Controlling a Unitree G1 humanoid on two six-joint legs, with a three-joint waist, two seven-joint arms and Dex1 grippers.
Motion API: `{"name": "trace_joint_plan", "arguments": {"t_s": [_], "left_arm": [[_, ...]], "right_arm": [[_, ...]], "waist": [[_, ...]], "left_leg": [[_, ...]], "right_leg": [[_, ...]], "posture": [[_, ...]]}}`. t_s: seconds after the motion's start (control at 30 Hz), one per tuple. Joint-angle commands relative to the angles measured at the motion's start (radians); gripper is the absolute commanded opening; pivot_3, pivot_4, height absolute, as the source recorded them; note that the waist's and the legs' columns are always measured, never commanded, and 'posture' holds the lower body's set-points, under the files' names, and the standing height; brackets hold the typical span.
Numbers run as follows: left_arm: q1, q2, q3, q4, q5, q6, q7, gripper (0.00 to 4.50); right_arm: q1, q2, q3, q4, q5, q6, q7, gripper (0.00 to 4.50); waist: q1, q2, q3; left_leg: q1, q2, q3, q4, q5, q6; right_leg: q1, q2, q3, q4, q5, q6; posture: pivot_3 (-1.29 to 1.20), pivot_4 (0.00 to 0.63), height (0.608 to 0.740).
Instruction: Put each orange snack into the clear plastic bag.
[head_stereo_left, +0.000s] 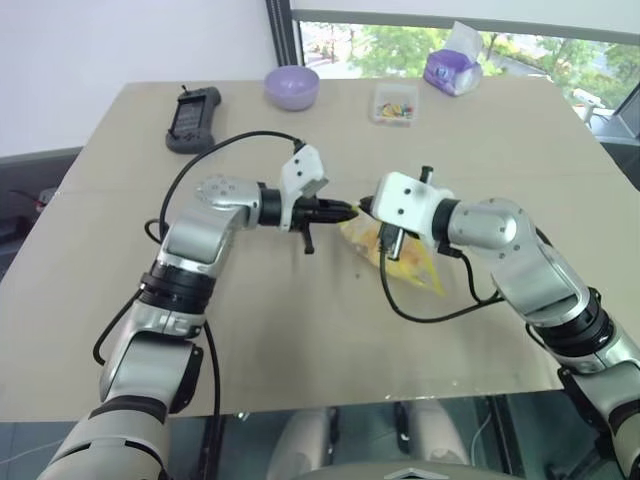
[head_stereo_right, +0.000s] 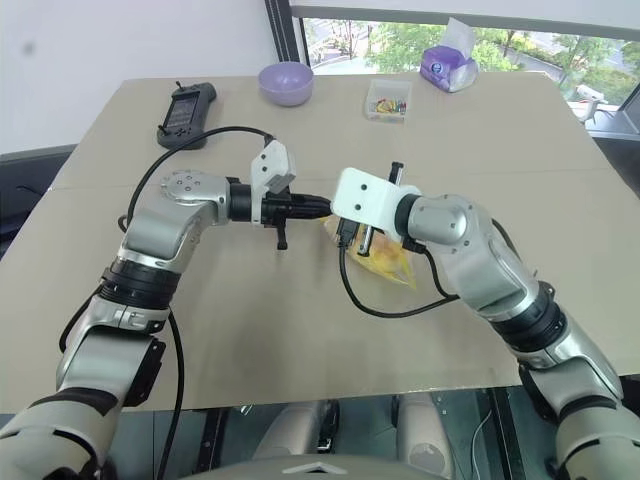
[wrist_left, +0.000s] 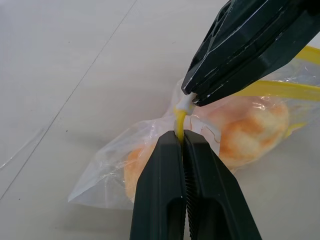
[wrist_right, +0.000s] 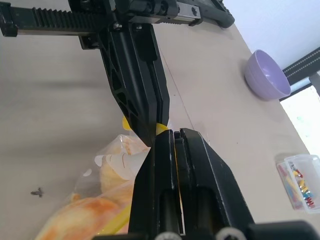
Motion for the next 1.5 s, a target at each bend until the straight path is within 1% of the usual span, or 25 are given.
{"name": "trace_joint_plan", "arguments": {"t_s": [0.03,0.07,0.1,0.17,0.2,0.33,0.43,0.47,0.5,0.57,0.6,1.23,1.3,1.4,1.5], "left_arm": [[-0.026,0.003,0.032,-0.056,-0.024,0.001,-0.001,0.0],[-0.026,0.004,0.031,-0.056,-0.024,0.001,0.0,0.0],[-0.026,0.004,0.03,-0.056,-0.024,0.0,0.001,0.0],[-0.024,0.004,0.03,-0.062,-0.025,0.004,0.004,0.0],[-0.024,0.003,0.03,-0.064,-0.025,0.005,0.005,0.0],[-0.021,0.002,0.03,-0.07,-0.026,0.011,0.011,0.0],[-0.022,0.002,0.028,-0.067,-0.026,0.012,0.014,0.0],[-0.022,0.002,0.028,-0.068,-0.027,0.013,0.015,0.0],[-0.021,0.002,0.028,-0.069,-0.027,0.013,0.016,0.0],[-0.021,0.002,0.028,-0.069,-0.028,0.015,0.017,0.0],[-0.021,0.002,0.028,-0.069,-0.028,0.015,0.018,0.0],[-0.02,0.003,0.03,-0.074,-0.037,0.0,0.017,0.0],[-0.02,0.001,0.031,-0.071,-0.032,-0.01,0.024,0.0],[-0.055,-0.029,0.047,-0.011,-0.001,-0.071,0.086,0.0],[-0.13,-0.073,0.071,0.112,0.052,-0.186,0.189,0.0]], "right_arm": [[-0.025,-0.003,-0.005,-0.015,-0.028,-0.027,0.012,0.76],[-0.026,-0.003,-0.006,-0.014,-0.036,-0.033,0.011,1.34],[-0.027,-0.003,-0.006,-0.012,-0.048,-0.043,0.007,1.74],[-0.026,-0.005,-0.006,-0.012,-0.068,-0.055,0.005,2.76],[-0.025,-0.004,-0.006,-0.012,-0.075,-0.058,0.007,3.17],[-0.015,0.0,-0.007,-0.012,-0.091,-0.061,0.017,3.17],[-0.011,0.003,-0.009,-0.007,-0.1,-0.063,0.02,2.29],[-0.01,0.004,-0.011,-0.008,-0.103,-0.062,0.019,1.8],[-0.009,0.005,-0.012,-0.009,-0.105,-0.061,0.019,1.45],[-0.008,0.006,-0.013,-0.011,-0.109,-0.061,0.02,0.44],[-0.007,0.005,-0.012,-0.013,-0.112,-0.06,0.021,0.16],[0.017,0.007,-0.016,-0.003,-0.142,-0.039,0.034,0.16],[0.019,0.009,-0.02,0.002,-0.141,-0.038,0.033,0.07],[-0.008,0.005,-0.051,0.079,-0.147,-0.093,-0.003,0.07],[-0.076,-0.021,-0.087,0.199,-0.162,-0.21,-0.046,0.07]], "waist": [[0.0,0.0,0.0],[0.0,0.0,0.0],[0.0,0.0,0.0],[0.0,0.0,0.0],[0.0,0.0,0.0],[0.0,0.0,0.0],[0.0,0.0,0.0],[0.0,0.0,0.0],[0.0,0.0,0.0],[0.0,0.0,0.0],[0.0,0.0,0.0],[0.0,0.0,0.0],[0.0,0.0,0.0],[0.001,0.0,0.0],[0.004,0.0,0.0]], "left_leg": [[0.0,0.0,0.0,0.0,0.0,0.0],[0.0,0.0,0.0,0.0,0.0,0.0],[0.0,0.0,0.0,0.0,0.0,0.0],[0.0,0.0,0.0,0.0,0.0,0.0],[0.0,0.0,0.0,0.0,0.0,0.0],[0.0,0.0,0.0,0.0,0.0,0.0],[0.0,0.0,0.0,0.0,0.0,0.0],[0.0,0.0,0.0,0.0,0.0,0.0],[0.0,0.0,0.0,0.0,0.0,0.0],[0.0,0.0,0.0,0.0,0.0,0.0],[0.0,0.0,0.0,0.0,0.0,0.0],[0.0,0.0,0.0,0.0,0.0,0.0],[0.0,0.0,0.0,0.0,0.0,0.0],[0.0,0.0,0.0,0.0,0.0,0.0],[0.0,-0.001,0.0,0.001,0.0,0.0]], "right_leg": [[0.0,0.0,0.0,0.0,0.0,0.0],[0.0,0.0,0.0,0.0,0.0,0.0],[0.0,0.0,0.0,0.0,0.0,0.0],[0.0,0.0,0.0,0.0,0.0,0.0],[0.0,0.0,0.0,0.0,0.0,0.0],[0.0,0.0,0.0,0.0,0.0,0.0],[0.0,0.0,0.0,0.0,0.0,0.0],[0.0,0.0,0.0,0.0,0.0,0.0],[0.0,0.0,0.0,0.0,0.0,0.0],[0.0,0.0,0.0,0.0,0.0,0.0],[0.0,0.0,0.0,0.0,0.0,0.0],[0.0,0.0,0.0,0.0,0.0,0.0],[0.0,0.0,0.0,0.0,0.0,0.0],[0.0,0.0,0.0,0.0,0.0,0.0],[0.0,-0.001,0.0,0.0,0.0,0.0]], "posture": [[0.0,0.15,0.74],[0.0,0.15,0.74],[0.0,0.15,0.74],[0.0,0.15,0.74],[0.0,0.15,0.74],[0.0,0.15,0.74],[0.0,0.15,0.74],[0.0,0.15,0.74],[0.0,0.15,0.74],[0.0,0.15,0.74],[0.0,0.15,0.74],[0.0,0.15,0.74],[0.0,0.15,0.74],[0.0,0.15,0.74],[0.0,0.15,0.74]]}}
